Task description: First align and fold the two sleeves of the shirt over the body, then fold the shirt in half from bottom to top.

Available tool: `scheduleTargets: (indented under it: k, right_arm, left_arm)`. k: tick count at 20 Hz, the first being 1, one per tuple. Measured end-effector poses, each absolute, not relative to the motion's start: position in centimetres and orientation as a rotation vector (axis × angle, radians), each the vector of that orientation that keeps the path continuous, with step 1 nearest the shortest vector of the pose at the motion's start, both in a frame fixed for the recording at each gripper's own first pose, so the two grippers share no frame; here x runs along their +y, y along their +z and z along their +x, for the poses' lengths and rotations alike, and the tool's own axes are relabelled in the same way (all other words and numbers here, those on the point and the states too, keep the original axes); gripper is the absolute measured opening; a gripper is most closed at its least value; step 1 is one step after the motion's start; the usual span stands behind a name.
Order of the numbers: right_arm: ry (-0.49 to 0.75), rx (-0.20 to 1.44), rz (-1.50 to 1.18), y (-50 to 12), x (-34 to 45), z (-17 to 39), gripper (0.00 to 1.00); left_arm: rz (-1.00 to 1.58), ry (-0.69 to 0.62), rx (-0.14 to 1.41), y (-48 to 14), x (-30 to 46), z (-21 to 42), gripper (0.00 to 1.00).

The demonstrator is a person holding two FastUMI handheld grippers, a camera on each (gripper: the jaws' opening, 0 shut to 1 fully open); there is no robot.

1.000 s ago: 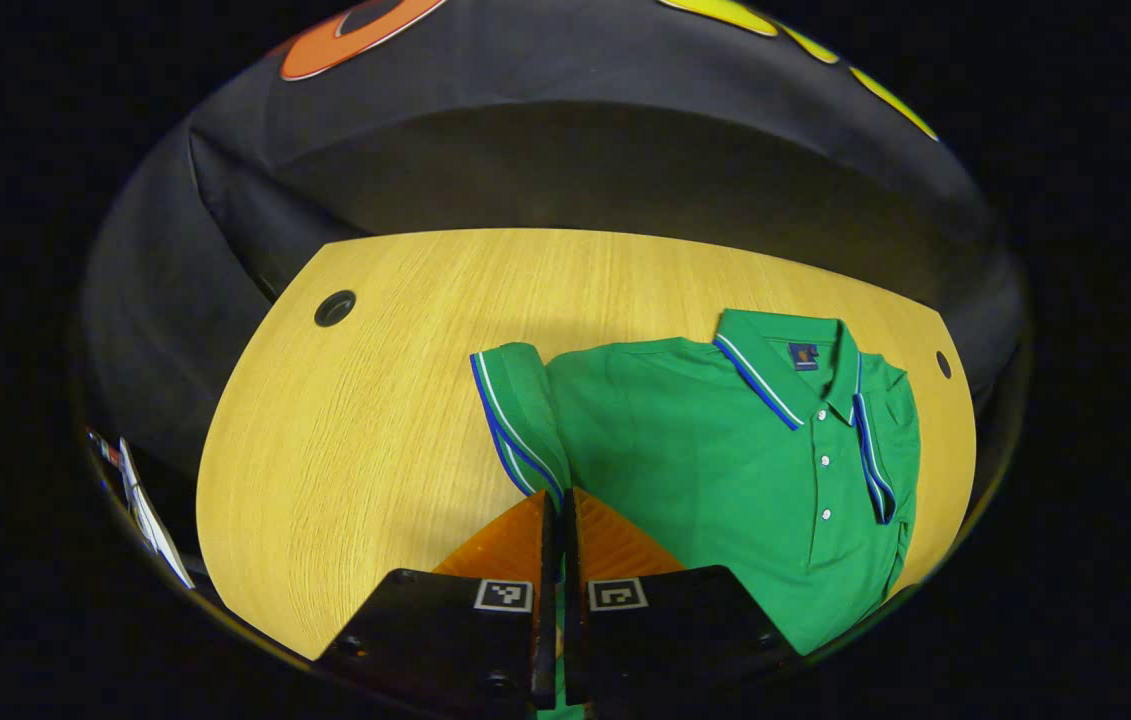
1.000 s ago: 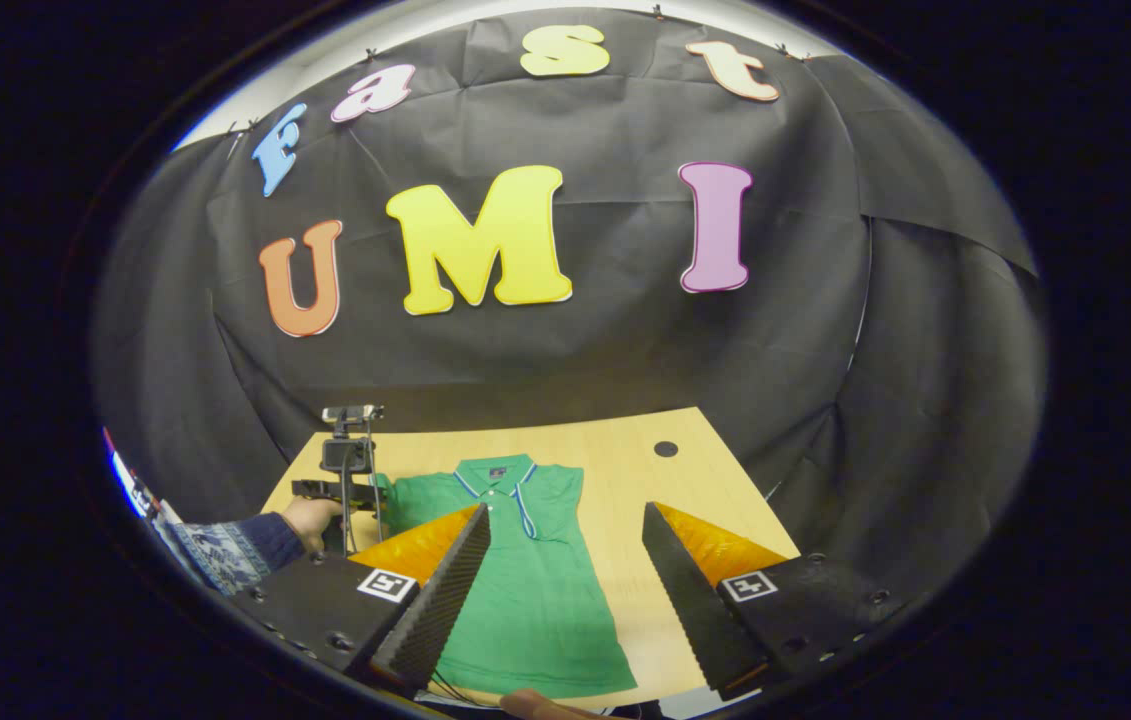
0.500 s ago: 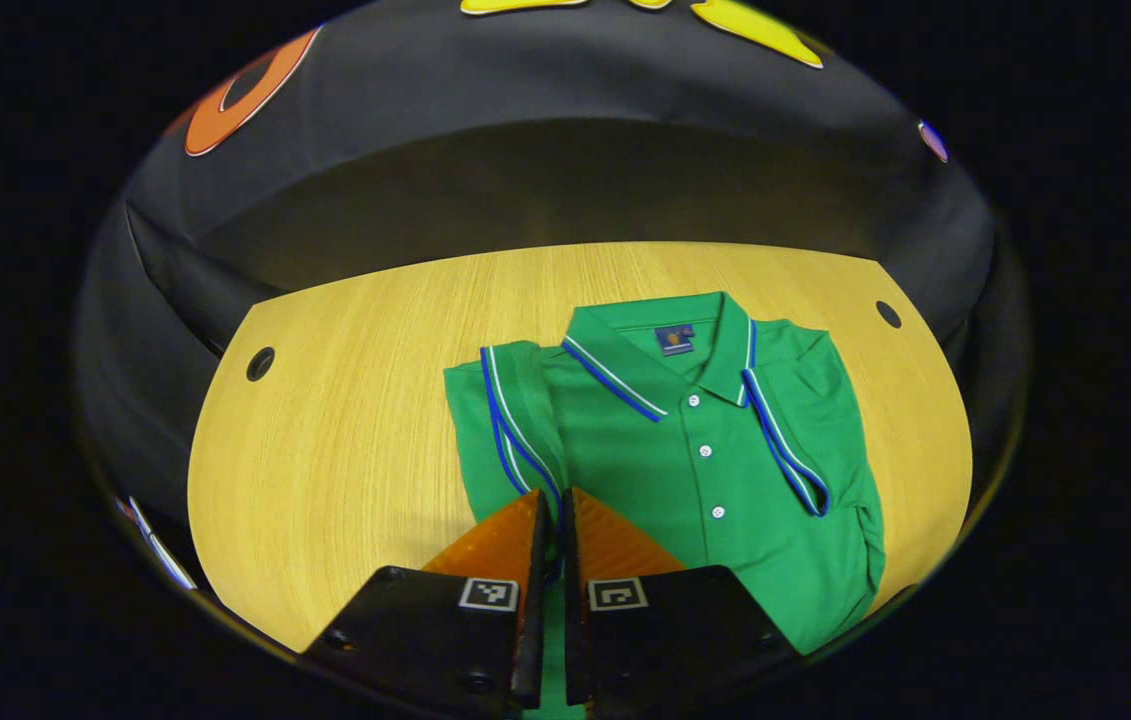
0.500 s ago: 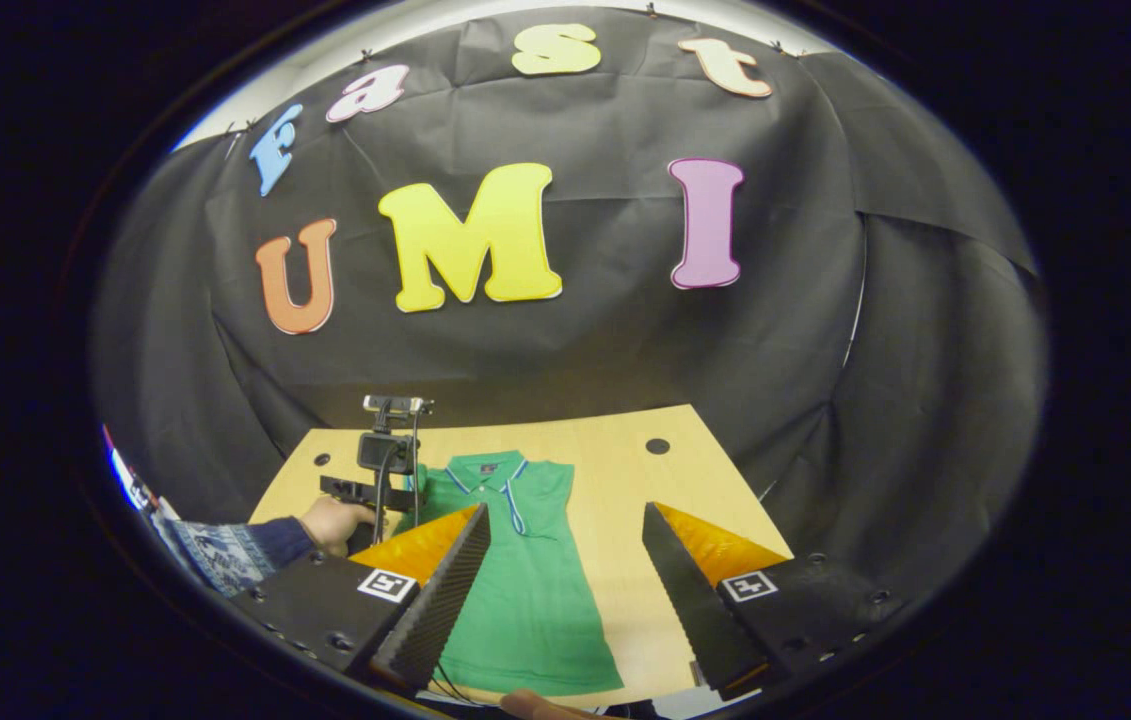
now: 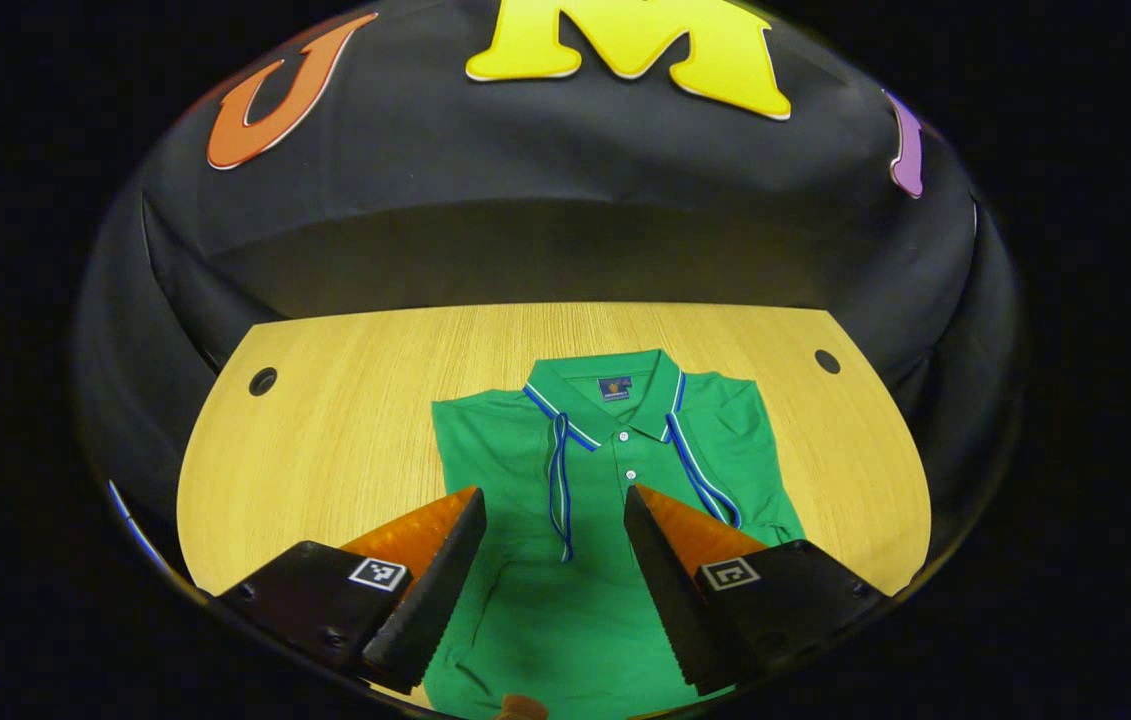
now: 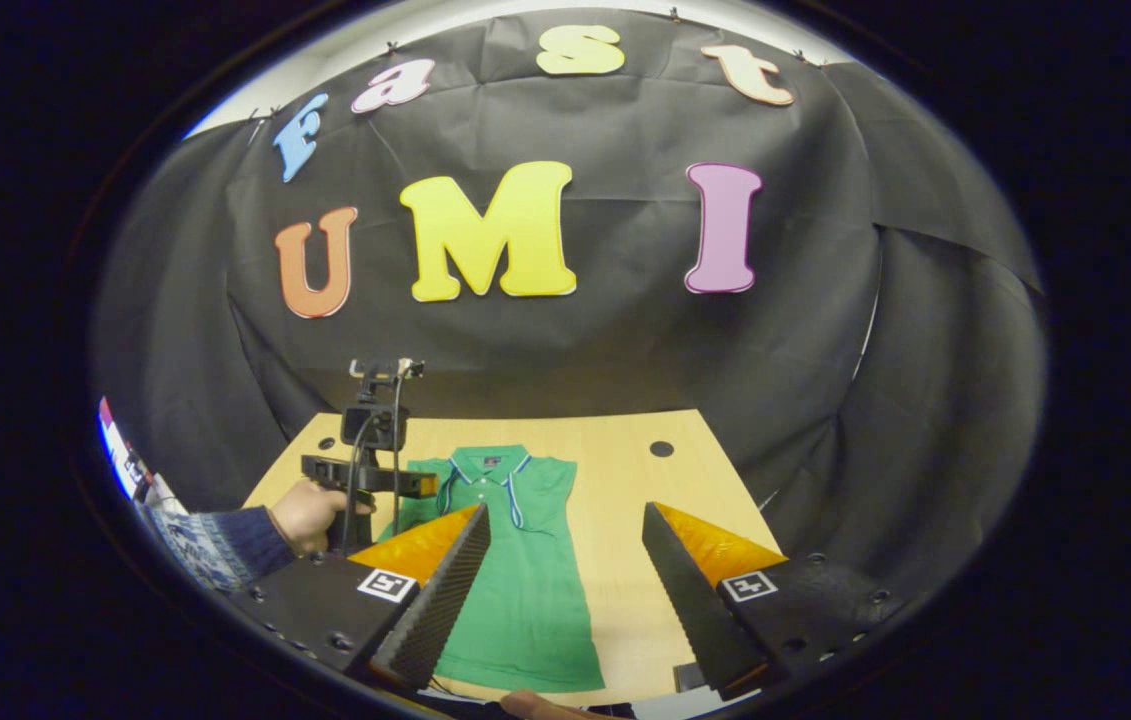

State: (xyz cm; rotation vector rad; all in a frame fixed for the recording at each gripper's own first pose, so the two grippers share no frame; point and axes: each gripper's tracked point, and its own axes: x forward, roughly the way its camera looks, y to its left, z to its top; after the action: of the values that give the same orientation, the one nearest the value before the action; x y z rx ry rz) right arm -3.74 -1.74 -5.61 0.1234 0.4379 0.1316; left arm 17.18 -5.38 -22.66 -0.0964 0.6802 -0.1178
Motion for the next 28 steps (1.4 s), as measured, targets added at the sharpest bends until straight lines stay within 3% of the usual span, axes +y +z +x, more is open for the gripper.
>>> scheduleTargets:
  k: [1, 8, 16, 19, 28]
  right_arm:
    - [0.142, 0.438, 0.119, -5.8, -1.5, -3.6, 0.94]
    - [0.197, 0.474, 0.100, -8.0, 0.6, -2.7, 0.95]
    - [0.280, 0.653, -0.009, -17.5, 4.6, -2.0, 0.95]
    - [0.291, 0.790, -0.071, -23.0, 4.8, -3.2, 0.96]
    - [0.245, 1.221, -0.162, -38.3, 1.1, -10.6, 0.96]
  left_arm:
    - [-0.112, -0.126, 0.647, -21.0, -5.3, 15.9, 0.91]
    - [-0.112, -0.060, 0.378, -12.9, -0.2, 8.7, 0.96]
    - [-0.121, 0.062, 0.330, -16.1, 6.3, -0.8, 0.96]
    - [-0.103, 0.056, 0.439, -20.7, 6.8, -3.2, 0.96]
    - [-0.124, 0.002, 1.055, -37.3, 4.9, -13.1, 0.97]
